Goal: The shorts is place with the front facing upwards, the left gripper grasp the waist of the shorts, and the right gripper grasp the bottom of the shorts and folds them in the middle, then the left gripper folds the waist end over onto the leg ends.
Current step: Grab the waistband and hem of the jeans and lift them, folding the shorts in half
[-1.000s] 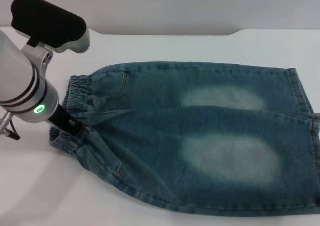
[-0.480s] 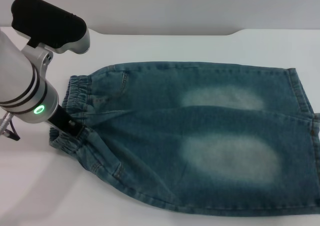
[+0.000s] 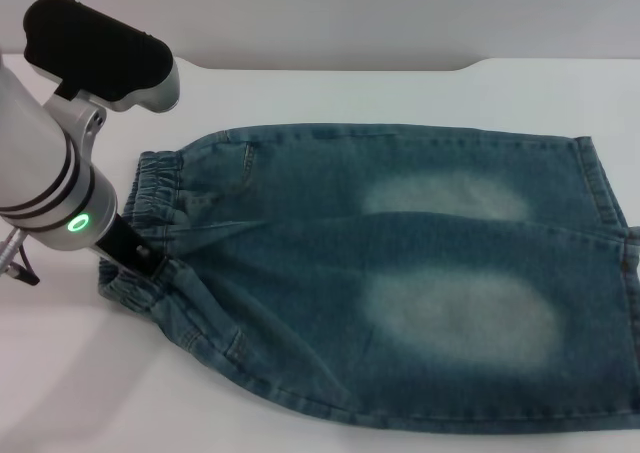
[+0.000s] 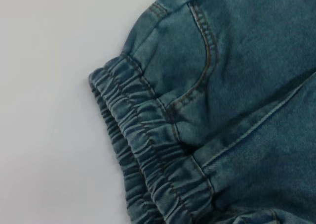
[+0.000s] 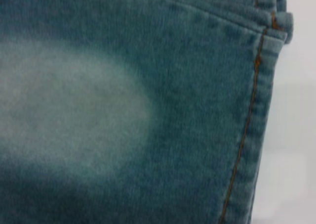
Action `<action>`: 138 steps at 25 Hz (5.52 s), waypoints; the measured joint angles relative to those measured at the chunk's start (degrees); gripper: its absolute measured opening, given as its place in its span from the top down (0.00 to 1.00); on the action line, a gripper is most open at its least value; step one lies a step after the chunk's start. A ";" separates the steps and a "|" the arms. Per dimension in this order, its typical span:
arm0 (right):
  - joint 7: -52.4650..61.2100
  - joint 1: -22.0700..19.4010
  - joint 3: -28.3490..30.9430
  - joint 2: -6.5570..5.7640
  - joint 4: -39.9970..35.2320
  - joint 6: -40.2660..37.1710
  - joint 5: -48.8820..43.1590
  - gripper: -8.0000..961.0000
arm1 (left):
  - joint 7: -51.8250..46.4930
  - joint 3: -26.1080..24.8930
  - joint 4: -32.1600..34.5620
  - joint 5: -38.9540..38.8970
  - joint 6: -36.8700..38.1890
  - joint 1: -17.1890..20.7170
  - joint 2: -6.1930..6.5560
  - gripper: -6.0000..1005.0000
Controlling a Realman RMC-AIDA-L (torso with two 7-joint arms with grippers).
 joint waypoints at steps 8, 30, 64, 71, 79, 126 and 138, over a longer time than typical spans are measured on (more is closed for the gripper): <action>-0.05 0.60 -1.38 0.02 0.77 0.21 0.00 0.82 | 0.00 0.01 0.24 0.00 0.00 -0.04 -0.02 0.97; -0.05 0.64 -1.61 -0.15 -0.64 0.74 -2.57 0.53 | 0.00 0.00 -0.17 0.00 -0.53 -1.34 -0.02 0.97; -0.04 1.47 -2.53 0.12 -2.50 -0.36 -2.02 0.53 | 0.00 0.79 -0.07 -0.18 -0.48 -0.79 -0.11 0.97; -0.04 1.66 -2.50 0.12 -3.06 -0.41 -2.02 0.58 | 0.00 0.80 -0.43 -0.14 -0.52 -0.79 -0.11 0.97; -0.51 1.07 -2.49 -0.03 -1.85 -0.46 -2.02 0.65 | 0.00 0.67 -1.10 -0.09 -0.89 -0.87 -0.11 0.97; -10.10 -0.10 -0.27 0.05 4.84 -38.89 -4.93 0.99 | 2.66 -3.95 -7.69 0.00 21.37 7.33 0.07 0.94; -9.98 -3.39 -4.90 0.21 -9.80 -63.88 -4.58 0.99 | 2.64 -1.03 -1.39 -0.53 42.49 12.23 -0.15 0.92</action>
